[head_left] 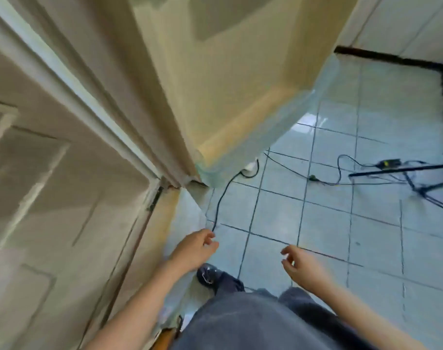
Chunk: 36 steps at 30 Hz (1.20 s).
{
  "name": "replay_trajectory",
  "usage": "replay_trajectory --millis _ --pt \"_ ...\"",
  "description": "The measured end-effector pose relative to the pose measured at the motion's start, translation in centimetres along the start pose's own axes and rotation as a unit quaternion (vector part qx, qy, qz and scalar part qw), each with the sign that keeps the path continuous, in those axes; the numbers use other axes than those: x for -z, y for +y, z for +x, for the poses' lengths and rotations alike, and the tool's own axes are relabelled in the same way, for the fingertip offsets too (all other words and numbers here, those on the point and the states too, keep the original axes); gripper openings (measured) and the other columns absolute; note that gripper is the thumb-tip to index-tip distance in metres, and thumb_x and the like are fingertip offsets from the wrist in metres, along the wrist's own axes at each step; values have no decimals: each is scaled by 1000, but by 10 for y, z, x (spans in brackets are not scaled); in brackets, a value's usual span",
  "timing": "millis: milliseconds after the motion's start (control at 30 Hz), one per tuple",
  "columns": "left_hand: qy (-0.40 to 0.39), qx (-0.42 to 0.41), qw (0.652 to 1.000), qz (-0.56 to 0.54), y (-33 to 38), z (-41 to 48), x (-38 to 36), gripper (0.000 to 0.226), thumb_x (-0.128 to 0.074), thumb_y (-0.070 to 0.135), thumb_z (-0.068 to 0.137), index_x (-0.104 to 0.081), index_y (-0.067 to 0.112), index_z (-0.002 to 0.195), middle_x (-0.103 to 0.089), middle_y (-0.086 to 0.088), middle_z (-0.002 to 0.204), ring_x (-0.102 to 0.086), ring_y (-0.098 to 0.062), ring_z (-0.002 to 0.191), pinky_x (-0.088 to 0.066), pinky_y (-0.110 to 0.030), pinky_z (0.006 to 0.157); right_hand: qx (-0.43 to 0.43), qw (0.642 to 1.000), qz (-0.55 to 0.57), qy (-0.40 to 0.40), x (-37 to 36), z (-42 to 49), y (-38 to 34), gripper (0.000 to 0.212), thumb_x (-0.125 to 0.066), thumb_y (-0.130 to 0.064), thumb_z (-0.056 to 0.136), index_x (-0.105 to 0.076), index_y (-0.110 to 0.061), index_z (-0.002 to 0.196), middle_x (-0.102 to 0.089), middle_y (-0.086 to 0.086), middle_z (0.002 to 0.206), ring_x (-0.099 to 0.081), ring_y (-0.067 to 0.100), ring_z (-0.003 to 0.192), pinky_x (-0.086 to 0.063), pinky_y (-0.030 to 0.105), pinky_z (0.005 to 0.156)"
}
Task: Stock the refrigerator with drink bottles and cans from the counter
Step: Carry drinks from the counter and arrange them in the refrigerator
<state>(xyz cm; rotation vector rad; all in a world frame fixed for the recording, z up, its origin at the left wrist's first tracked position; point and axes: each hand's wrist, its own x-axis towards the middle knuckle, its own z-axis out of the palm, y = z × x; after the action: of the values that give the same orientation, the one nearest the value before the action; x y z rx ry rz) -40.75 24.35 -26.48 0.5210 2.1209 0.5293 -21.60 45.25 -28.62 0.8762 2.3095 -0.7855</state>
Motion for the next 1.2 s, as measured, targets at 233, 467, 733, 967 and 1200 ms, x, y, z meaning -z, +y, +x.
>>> replay_trajectory --millis 233,467,733,967,1200 --pt "-166 89 962 196 27 28 -114 19 -49 28 95 -62 16 103 -62 -11 105 -57 -23 104 -41 -26 78 -256 945 196 -46 -64 -94 165 16 -47 -24 95 -62 -17 98 -68 8 104 -61 25 101 -45 30 83" --pt "-185 74 957 213 113 19 -248 31 -48 30 95 -57 13 120 -62 -6 119 -58 -24 111 -43 -27 89 -306 915 256 -64 -73 -183 303 18 -42 -27 96 -59 -21 98 -68 0 98 -61 18 92 -46 27 80" --pt "-229 -39 930 284 243 9 -370 31 -50 31 94 -58 17 120 -63 -2 121 -57 -20 112 -41 -23 88 -416 825 377 71 -62 -275 435 20 -46 -23 94 -63 -16 88 -67 -2 81 -63 18 79 -45 29 71" --pt "-301 -71 897 317 357 48 -432 16 -52 25 94 -60 11 97 -63 -10 101 -61 -26 101 -45 -31 89 -495 685 522 110 -95 -289 472 24 -44 -19 98 -63 -6 103 -67 7 92 -62 24 90 -48 35 84" --pt "-331 -157 807 462 504 106 -531 20 -50 24 94 -55 13 79 -60 -7 85 -55 -18 80 -45 -30 75 -534 573 600 163 -71 -298 533 19 -46 -24 98 -61 -13 103 -64 -1 92 -57 11 81 -37 15 55"
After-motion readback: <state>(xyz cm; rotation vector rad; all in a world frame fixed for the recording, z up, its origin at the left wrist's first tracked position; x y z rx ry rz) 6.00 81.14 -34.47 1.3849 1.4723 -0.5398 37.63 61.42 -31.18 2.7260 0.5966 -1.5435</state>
